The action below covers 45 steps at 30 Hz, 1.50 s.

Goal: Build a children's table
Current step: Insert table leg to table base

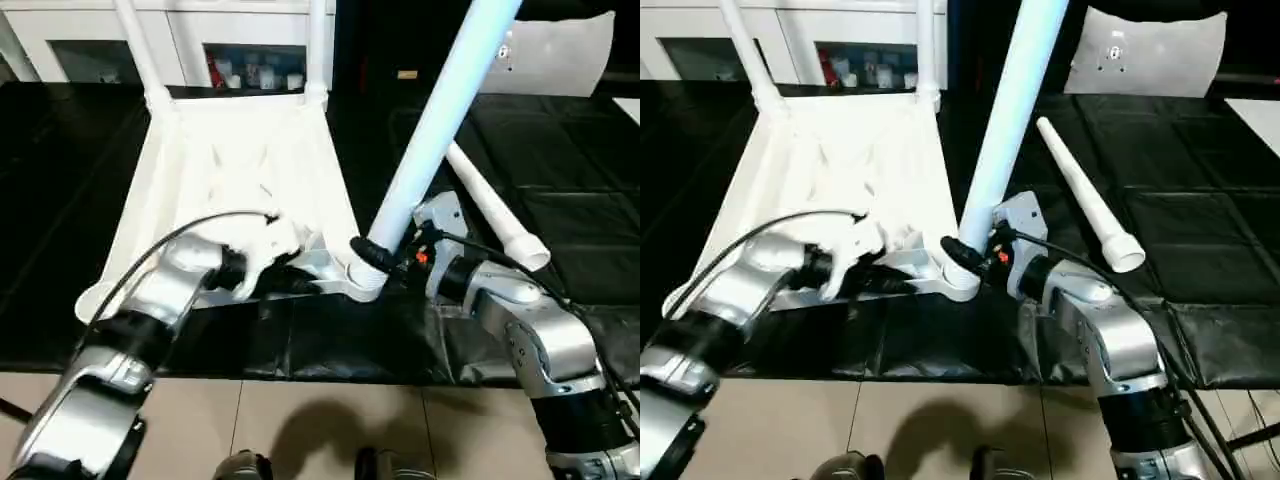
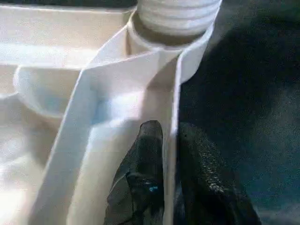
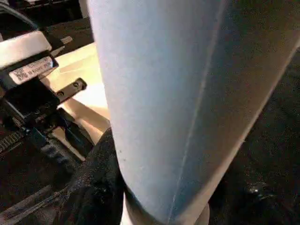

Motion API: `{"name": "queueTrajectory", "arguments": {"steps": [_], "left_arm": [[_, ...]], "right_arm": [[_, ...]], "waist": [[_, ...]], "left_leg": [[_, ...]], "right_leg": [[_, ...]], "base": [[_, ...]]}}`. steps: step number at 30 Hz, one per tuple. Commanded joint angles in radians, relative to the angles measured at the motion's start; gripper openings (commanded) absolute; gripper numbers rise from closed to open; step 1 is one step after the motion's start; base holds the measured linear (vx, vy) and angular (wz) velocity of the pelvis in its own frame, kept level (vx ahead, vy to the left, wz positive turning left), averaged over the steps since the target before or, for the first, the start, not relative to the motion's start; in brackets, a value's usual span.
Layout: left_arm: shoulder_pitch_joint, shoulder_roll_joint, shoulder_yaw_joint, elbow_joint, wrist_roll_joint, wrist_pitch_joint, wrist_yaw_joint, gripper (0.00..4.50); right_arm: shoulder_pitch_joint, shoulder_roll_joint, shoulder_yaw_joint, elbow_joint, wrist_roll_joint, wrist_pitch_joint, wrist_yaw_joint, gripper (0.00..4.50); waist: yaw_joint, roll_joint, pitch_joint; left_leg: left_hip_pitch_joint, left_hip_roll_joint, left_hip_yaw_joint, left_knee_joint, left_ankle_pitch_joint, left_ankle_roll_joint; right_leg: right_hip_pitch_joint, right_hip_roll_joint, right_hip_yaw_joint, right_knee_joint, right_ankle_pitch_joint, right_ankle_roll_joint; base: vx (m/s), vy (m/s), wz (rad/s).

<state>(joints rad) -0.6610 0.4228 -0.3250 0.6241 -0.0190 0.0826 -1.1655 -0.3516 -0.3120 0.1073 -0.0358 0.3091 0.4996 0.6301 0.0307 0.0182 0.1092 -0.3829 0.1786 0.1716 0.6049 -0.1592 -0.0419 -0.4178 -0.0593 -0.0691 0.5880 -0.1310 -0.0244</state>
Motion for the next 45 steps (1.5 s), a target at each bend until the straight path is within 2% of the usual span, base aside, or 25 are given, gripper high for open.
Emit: {"name": "queueTrajectory", "arguments": {"steps": [1,6,8,14,18,20,22,24,25,27,29,30,33,39,45], "left_arm": [[0.013,0.007,-0.006,-0.012,0.01,0.024,-0.012,0.67],[0.015,0.003,0.002,-0.025,0.004,0.036,0.004,0.67],[0.014,-0.002,0.005,-0.022,-0.002,0.032,0.003,0.38],[0.007,-0.018,0.007,0.003,0.004,0.02,0.005,0.0],[0.017,-0.018,0.01,-0.009,-0.009,0.011,-0.009,0.0],[0.035,-0.011,0.004,-0.041,-0.014,-0.008,-0.031,0.0],[0.05,0.001,-0.012,-0.062,-0.003,-0.031,-0.049,0.0],[0.057,0.007,-0.022,-0.068,0.014,-0.05,-0.046,0.0],[0.057,0.007,-0.021,-0.068,0.014,-0.05,-0.046,0.0],[0.062,0.007,-0.02,-0.075,0.015,-0.048,-0.043,0.0],[0.071,0.015,-0.026,-0.09,0.02,-0.05,-0.05,0.0],[0.073,0.018,-0.028,-0.095,0.021,-0.051,-0.052,0.0],[0.085,0.027,-0.032,-0.121,0.018,-0.049,-0.071,0.0],[0.101,0.035,-0.036,-0.165,0.014,-0.047,-0.092,0.0],[0.108,0.037,-0.034,-0.187,0.017,-0.039,-0.086,0.0]], "right_arm": [[-0.015,-0.006,0.0,-0.004,-0.002,-0.011,0.001,1.9],[-0.016,-0.004,0.0,-0.004,-0.005,-0.012,0.005,1.9],[-0.016,-0.004,0.001,-0.004,-0.006,-0.012,0.007,1.9],[-0.023,0.001,-0.004,0.001,-0.011,0.007,-0.014,1.9],[-0.038,-0.003,0.005,0.016,-0.019,0.016,-0.01,1.9],[-0.057,-0.013,0.017,0.024,-0.005,0.074,0.014,1.9],[-0.069,-0.025,0.03,0.025,0.01,0.113,0.043,1.9],[-0.076,-0.04,0.044,0.024,0.017,0.137,0.068,1.9],[-0.077,-0.043,0.047,0.024,0.018,0.14,0.073,1.9],[-0.081,-0.075,0.072,0.018,0.02,0.168,0.116,1.9],[-0.086,-0.095,0.088,0.023,0.007,0.17,0.137,1.9],[-0.088,-0.098,0.09,0.026,0.003,0.169,0.14,1.9],[-0.099,-0.097,0.086,0.035,0.007,0.183,0.143,1.9],[-0.111,-0.108,0.108,0.057,0.002,0.197,0.168,1.9],[-0.099,-0.098,0.096,0.096,0.0,0.187,0.166,1.9]], "waist": [[0.0,0.003,-0.08],[-0.001,0.003,-0.083],[0.0,0.003,-0.082],[-0.001,0.003,-0.084],[-0.002,0.002,-0.085],[-0.002,0.001,-0.086],[-0.002,-0.005,-0.088],[0.0,-0.003,-0.088],[0.001,-0.009,-0.09],[0.003,-0.006,-0.09],[0.004,-0.009,-0.091],[0.004,-0.007,-0.09],[0.002,-0.011,-0.093],[0.002,-0.011,-0.092],[0.002,-0.01,-0.092]], "left_leg": [[0.025,0.035,-0.018,-0.072,-0.305,0.019],[0.024,0.037,-0.019,-0.073,-0.309,0.016],[0.024,0.036,-0.018,-0.072,-0.307,0.017],[0.024,0.037,-0.019,-0.073,-0.306,0.016],[0.023,0.035,-0.017,-0.072,-0.295,0.019],[0.022,0.036,-0.018,-0.072,-0.279,0.023],[0.021,0.038,-0.016,-0.072,-0.258,0.03],[0.021,0.039,-0.014,-0.071,-0.248,0.033],[0.021,0.039,-0.012,-0.071,-0.241,0.033],[0.022,0.04,-0.013,-0.071,-0.24,0.032],[0.021,0.041,-0.013,-0.07,-0.241,0.032],[0.022,0.041,-0.012,-0.07,-0.243,0.032],[0.021,0.039,-0.013,-0.071,-0.248,0.028],[0.023,0.041,-0.014,-0.071,-0.262,0.022],[0.024,0.041,-0.015,-0.072,-0.274,0.017]], "right_leg": [[0.048,-0.075,0.04,-0.095,-0.512,-0.121],[0.051,-0.076,0.042,-0.091,-0.473,-0.141],[0.051,-0.077,0.042,-0.092,-0.476,-0.141],[0.051,-0.076,0.041,-0.092,-0.473,-0.139],[0.053,-0.077,0.043,-0.09,-0.46,-0.147],[0.056,-0.076,0.043,-0.087,-0.445,-0.154],[0.058,-0.076,0.045,-0.082,-0.419,-0.16],[0.056,-0.076,0.047,-0.081,-0.405,-0.164],[0.057,-0.075,0.047,-0.081,-0.405,-0.162],[0.057,-0.077,0.046,-0.08,-0.407,-0.162],[0.057,-0.078,0.047,-0.079,-0.413,-0.16],[0.055,-0.078,0.047,-0.082,-0.423,-0.155],[0.056,-0.078,0.046,-0.083,-0.44,-0.147],[0.052,-0.078,0.045,-0.086,-0.471,-0.136],[0.05,-0.077,0.045,-0.087,-0.473,-0.133]], "base": [[0.0,0.0,0.0],[0.0,0.0,0.0],[0.0,0.0,0.0],[0.0,0.0,0.0],[0.0,0.0,0.0],[0.0,0.0,0.0],[0.0,0.0,0.0],[0.0,0.0,0.0],[0.0,0.0,0.0],[0.0,0.0,0.0],[0.0,0.0,0.0],[0.0,0.0,0.0],[0.0,0.0,0.0],[0.0,0.0,0.0],[0.0,0.0,0.0]]}}
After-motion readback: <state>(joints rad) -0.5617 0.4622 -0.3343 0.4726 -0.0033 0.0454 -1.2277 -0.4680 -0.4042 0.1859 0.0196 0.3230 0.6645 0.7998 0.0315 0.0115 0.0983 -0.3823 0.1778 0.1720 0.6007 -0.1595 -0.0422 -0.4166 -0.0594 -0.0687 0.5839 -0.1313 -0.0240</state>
